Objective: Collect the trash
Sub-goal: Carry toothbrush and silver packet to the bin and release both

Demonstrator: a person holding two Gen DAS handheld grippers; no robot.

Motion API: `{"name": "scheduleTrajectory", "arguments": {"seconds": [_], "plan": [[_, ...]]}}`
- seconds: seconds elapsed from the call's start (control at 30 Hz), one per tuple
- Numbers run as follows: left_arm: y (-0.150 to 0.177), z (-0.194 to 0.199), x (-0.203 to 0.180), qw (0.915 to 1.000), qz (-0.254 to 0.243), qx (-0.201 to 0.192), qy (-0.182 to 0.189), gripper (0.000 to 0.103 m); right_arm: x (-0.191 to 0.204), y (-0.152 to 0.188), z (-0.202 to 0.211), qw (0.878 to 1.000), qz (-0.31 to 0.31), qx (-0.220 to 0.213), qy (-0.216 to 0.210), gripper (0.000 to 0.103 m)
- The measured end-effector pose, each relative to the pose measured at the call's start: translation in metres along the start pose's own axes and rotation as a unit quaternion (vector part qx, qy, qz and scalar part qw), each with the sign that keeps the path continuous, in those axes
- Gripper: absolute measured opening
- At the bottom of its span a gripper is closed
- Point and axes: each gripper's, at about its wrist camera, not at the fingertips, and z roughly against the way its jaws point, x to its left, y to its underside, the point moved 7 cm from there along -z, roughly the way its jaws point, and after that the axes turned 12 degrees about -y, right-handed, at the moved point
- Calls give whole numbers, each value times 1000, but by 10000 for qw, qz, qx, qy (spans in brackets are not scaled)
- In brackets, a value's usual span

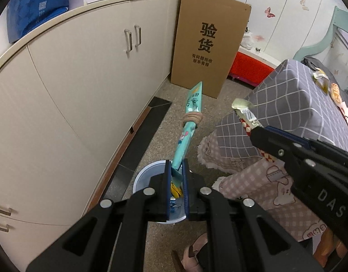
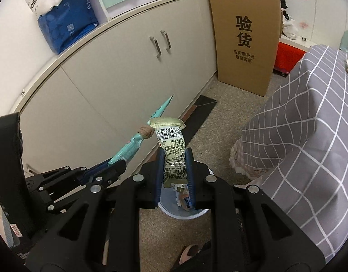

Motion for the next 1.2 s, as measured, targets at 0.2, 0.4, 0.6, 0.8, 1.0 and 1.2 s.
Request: {"name": "scheduleTrajectory", "arguments": {"seconds": [0.2,0.4,0.6,0.8,1.0,1.2], "plan": [[-3,-16,10,9994,322,84,-114,68,-9,4,-7,9999,-93,78,67,19],[-3,-18,14,9991,351,90,-225,68,-7,5,-12,9999,-78,109,66,19],[-5,-14,22,9986,414,30,-316,68,-3,6,-16,9999,-59,150,23,19],[-5,-13,33,9978,532,42,-404,68,2,5,-19,9999,-12,160,-12,19],[-4,-11,46,9964,662,23,-520,68,5,4,-20,9998,12,140,-105,19],[-5,-11,64,9938,825,33,-745,70,7,1,-29,9999,-56,61,-128,74]]}}
